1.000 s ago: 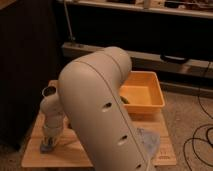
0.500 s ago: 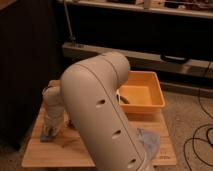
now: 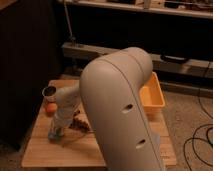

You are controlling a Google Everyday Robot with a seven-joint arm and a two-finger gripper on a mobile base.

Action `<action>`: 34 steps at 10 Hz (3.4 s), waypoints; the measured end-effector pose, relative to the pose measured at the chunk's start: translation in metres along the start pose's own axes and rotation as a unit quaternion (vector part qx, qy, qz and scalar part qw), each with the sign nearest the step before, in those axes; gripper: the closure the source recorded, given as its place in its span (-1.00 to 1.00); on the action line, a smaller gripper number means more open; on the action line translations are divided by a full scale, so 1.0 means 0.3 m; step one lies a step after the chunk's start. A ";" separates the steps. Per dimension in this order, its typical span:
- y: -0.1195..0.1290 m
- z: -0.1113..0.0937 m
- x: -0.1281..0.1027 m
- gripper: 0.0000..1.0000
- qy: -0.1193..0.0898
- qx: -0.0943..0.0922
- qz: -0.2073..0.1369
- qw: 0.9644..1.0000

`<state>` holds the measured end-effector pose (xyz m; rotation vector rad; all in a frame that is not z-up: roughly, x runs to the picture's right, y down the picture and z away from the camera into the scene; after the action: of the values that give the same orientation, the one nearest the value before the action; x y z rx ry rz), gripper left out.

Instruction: Wipe table surface with sponge

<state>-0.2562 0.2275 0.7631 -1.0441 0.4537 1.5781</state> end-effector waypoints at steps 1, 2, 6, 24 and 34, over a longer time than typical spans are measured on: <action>-0.012 0.014 0.031 1.00 0.008 0.000 0.006 1.000; -0.040 0.031 0.058 1.00 0.018 -0.001 0.016 1.000; -0.052 0.094 0.139 1.00 0.050 -0.004 0.014 0.999; -0.123 -0.053 -0.008 1.00 0.004 -0.071 0.013 0.997; 0.064 0.160 0.165 1.00 0.061 -0.053 -0.041 0.996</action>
<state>-0.2908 0.2871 0.7439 -1.2294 0.4084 1.4839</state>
